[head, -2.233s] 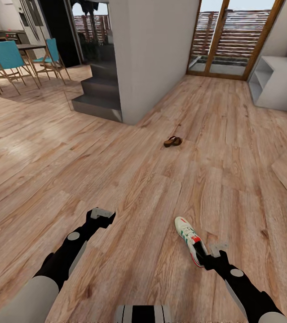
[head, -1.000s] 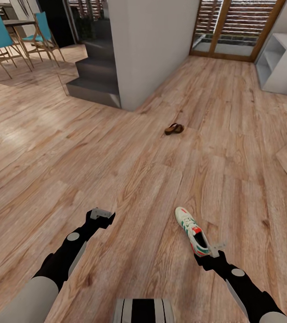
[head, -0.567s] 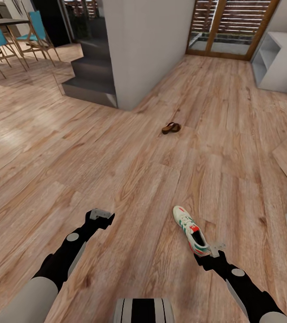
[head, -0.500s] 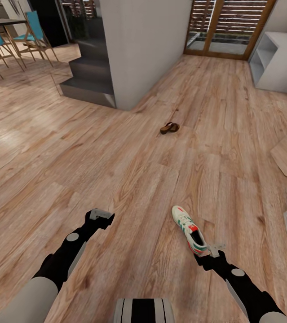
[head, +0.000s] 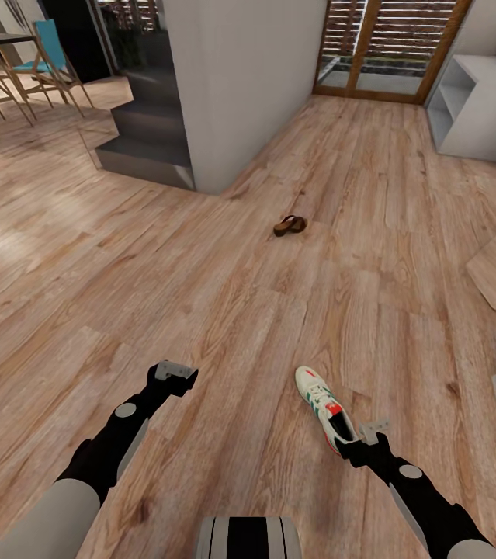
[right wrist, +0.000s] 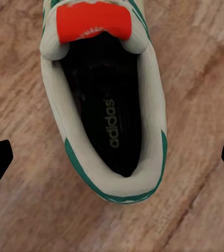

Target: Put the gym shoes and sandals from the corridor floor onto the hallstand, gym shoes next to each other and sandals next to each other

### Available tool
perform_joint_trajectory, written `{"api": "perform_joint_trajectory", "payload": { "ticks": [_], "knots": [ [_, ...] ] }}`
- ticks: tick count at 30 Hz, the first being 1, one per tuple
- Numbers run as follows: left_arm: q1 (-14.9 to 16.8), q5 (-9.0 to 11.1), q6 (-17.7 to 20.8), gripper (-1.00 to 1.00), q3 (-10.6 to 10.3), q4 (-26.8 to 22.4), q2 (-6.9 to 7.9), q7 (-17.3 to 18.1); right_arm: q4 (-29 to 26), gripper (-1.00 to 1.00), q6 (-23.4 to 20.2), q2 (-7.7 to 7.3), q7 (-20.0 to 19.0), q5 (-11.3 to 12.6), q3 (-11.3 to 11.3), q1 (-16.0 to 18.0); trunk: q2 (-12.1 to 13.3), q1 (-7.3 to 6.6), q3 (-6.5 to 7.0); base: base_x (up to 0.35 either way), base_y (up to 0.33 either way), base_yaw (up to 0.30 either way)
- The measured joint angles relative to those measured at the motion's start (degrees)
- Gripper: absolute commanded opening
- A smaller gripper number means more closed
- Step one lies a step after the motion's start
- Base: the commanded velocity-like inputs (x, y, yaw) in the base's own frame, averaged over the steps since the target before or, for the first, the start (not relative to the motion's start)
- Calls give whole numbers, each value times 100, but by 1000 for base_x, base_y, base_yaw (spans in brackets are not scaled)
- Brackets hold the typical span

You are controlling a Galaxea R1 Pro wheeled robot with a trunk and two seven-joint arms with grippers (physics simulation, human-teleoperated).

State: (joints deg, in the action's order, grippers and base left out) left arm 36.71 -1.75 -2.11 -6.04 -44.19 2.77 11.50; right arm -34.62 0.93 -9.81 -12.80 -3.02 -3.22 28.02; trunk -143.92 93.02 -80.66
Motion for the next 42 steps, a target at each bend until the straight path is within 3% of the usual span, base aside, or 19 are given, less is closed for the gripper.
{"api": "perform_joint_trajectory", "payload": {
  "ticks": [28, 32, 42],
  "knots": [
    [22, -4, 18, 100, 36, -155, 13, -8, -39, 100, 11, 0, 0, 0, 0, 0, 0, 0, 0, 17, 0, 0],
    [35, -1, 77, 100, 55, -423, 13, -13, -43, 100, 10, 0, 0, 0, 0, 0, -5, 11, -97, 0, 0, 0],
    [44, 1, 40, 100, 68, -479, 11, -18, -51, 100, 10, 0, 0, 0, 0, 0, -17, 34, -359, 0, 0, 0]
  ]
}}
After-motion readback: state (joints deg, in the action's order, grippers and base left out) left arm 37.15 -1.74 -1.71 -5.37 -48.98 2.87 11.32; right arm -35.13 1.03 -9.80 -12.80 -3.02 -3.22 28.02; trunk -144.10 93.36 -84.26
